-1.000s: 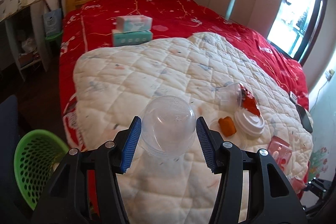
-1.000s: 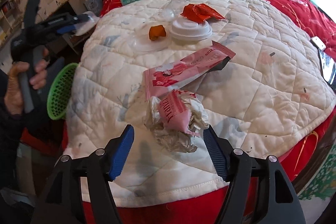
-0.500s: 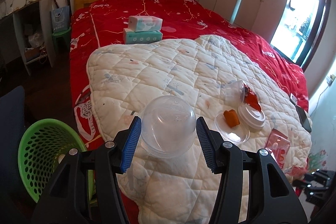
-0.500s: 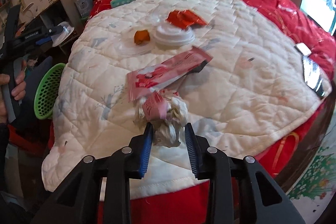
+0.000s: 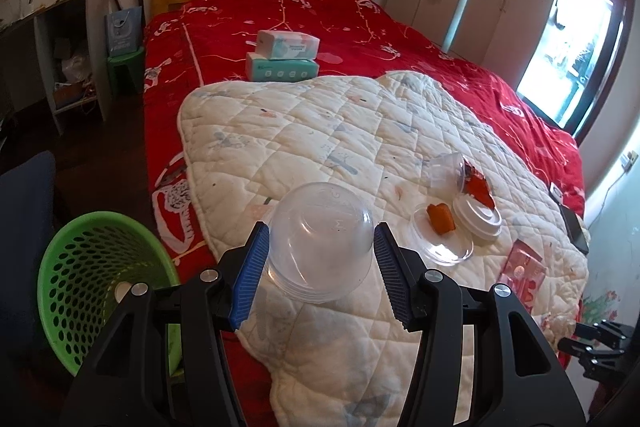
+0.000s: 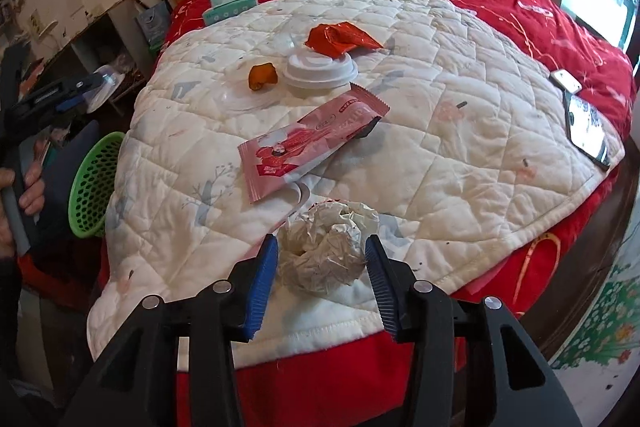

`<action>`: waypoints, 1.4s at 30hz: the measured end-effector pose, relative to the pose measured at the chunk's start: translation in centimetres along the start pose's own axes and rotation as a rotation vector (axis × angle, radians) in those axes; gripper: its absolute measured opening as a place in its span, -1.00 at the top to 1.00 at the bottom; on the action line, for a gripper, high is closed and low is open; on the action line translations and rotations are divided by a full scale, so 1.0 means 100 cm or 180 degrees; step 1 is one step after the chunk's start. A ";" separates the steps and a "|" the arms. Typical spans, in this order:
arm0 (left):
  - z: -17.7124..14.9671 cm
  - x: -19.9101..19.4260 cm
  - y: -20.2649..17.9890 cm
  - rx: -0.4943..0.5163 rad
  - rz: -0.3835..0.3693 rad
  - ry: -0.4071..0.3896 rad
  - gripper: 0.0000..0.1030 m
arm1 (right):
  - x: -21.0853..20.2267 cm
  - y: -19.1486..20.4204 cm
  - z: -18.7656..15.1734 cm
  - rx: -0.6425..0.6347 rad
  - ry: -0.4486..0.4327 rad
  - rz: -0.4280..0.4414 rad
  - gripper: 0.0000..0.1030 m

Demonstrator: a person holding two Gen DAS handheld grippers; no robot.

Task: Collect trash
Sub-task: 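Carry the dome lid and tissue to the green wastebasket and open both tools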

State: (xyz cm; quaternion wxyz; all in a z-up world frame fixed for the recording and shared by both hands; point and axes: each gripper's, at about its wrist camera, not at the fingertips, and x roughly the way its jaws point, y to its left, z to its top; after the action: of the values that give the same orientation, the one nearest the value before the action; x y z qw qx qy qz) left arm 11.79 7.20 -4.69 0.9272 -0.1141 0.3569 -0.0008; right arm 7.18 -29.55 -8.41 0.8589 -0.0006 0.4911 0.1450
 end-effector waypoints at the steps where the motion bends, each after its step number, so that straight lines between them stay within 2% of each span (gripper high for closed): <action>1: -0.001 -0.003 0.002 -0.0008 0.0004 -0.0006 -0.04 | 0.004 -0.001 0.000 0.0045 0.0017 0.0011 0.13; 6: -0.004 -0.015 0.016 -0.0054 0.0040 -0.0043 -0.04 | 0.014 -0.005 0.000 0.0142 0.0016 0.0022 0.12; 9: -0.009 -0.025 0.026 -0.0087 0.0083 -0.0069 -0.04 | 0.014 -0.003 0.000 0.0111 0.0018 0.0007 0.30; 12: -0.015 -0.033 0.039 -0.0128 0.0131 -0.0073 -0.04 | 0.008 0.000 0.001 0.0063 -0.0028 -0.0038 0.35; 13: -0.017 -0.036 0.044 -0.0145 0.0150 -0.0072 -0.04 | 0.003 0.002 0.002 0.0044 -0.0064 -0.0045 0.49; 22: -0.039 -0.051 0.099 -0.0371 0.0422 -0.0024 -0.04 | -0.037 0.028 0.030 -0.0158 -0.0363 0.0078 0.49; 27: -0.052 -0.050 0.138 -0.0549 0.0668 0.0087 -0.05 | -0.044 0.065 0.053 -0.0342 -0.0448 0.0360 0.49; 33: -0.067 -0.045 0.180 -0.0771 0.0864 0.0225 -0.06 | -0.032 0.123 0.077 -0.0607 -0.0441 0.0662 0.49; 37: -0.075 -0.042 0.200 -0.0887 0.0893 0.0298 -0.10 | -0.019 0.160 0.088 -0.0734 -0.0414 0.0857 0.49; 39: -0.077 -0.042 0.207 -0.0942 0.0878 0.0305 -0.23 | -0.014 0.177 0.092 -0.0794 -0.0398 0.0934 0.49; 42: -0.081 -0.045 0.214 -0.1009 0.0901 0.0292 -0.24 | -0.006 0.206 0.098 -0.0891 -0.0360 0.1058 0.49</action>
State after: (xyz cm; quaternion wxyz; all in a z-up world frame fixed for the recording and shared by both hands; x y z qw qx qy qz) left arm 1.39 26.72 -12.11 0.8712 -0.2071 0.4068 0.1804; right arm 9.99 -8.59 0.08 0.8410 -0.0307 0.4106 0.3510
